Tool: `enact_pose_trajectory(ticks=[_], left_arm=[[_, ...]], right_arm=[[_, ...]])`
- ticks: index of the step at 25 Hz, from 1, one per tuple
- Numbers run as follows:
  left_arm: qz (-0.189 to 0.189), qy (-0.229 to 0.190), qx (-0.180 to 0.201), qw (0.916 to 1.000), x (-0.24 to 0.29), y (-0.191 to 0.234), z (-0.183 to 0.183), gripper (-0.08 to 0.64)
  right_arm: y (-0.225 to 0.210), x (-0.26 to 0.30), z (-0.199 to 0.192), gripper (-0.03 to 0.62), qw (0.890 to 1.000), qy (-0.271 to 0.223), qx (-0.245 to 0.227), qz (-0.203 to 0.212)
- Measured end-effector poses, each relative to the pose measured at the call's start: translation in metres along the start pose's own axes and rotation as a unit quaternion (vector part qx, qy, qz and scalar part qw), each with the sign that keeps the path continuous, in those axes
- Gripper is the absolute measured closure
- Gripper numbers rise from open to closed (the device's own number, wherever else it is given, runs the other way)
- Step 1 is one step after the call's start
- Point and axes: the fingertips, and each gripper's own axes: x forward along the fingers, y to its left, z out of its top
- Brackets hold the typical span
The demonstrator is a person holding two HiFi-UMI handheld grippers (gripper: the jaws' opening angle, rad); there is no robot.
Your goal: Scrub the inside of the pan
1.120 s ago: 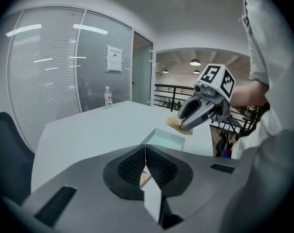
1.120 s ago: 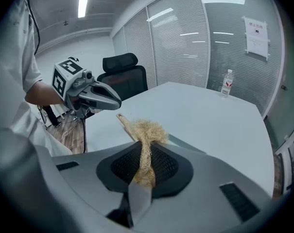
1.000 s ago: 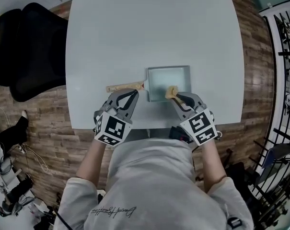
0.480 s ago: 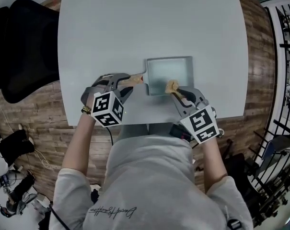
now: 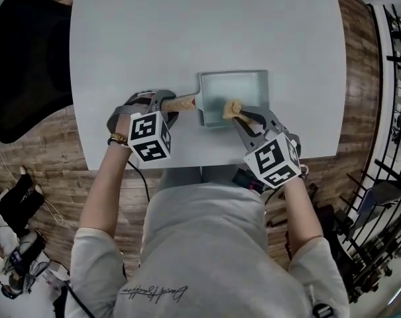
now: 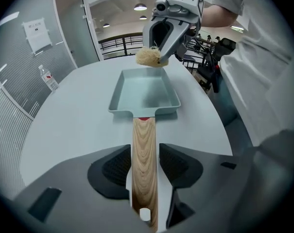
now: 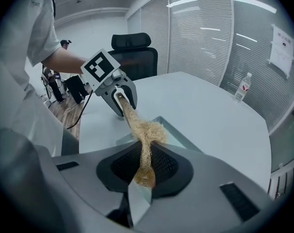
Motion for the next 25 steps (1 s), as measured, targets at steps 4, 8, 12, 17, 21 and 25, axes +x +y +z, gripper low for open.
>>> enact_pose_trajectory(ticks=[4, 8, 12, 17, 21, 25], left_arm=[[0.002, -0.001, -0.001, 1.0, -0.002, 0.001, 0.0, 0.4], [-0.004, 0.006, 0.006, 1.0, -0.004, -0.004, 0.002, 0.405], [-0.004, 0.009, 0.008, 0.9999, -0.004, -0.001, 0.005, 0.407], [-0.007, 0.013, 0.012, 0.9998, -0.003, 0.0, 0.008, 0.408], [-0.007, 0.012, 0.013, 0.9998, -0.004, 0.002, 0.008, 0.408], [-0.009, 0.01, 0.01, 0.9999, -0.005, -0.004, 0.006, 0.408]], right_arm=[[-0.009, 0.012, 0.006, 0.525, 0.999, 0.01, -0.033, 0.0], [-0.02, 0.026, 0.009, 0.525, 0.997, 0.022, -0.074, -0.002], [-0.031, 0.047, 0.011, 0.525, 0.991, 0.045, -0.126, -0.003], [-0.032, 0.074, 0.01, 0.525, 0.979, 0.079, -0.186, 0.006], [-0.035, 0.093, 0.012, 0.525, 0.971, 0.097, -0.22, 0.009], [-0.03, 0.103, 0.009, 0.525, 0.962, 0.116, -0.246, 0.017]])
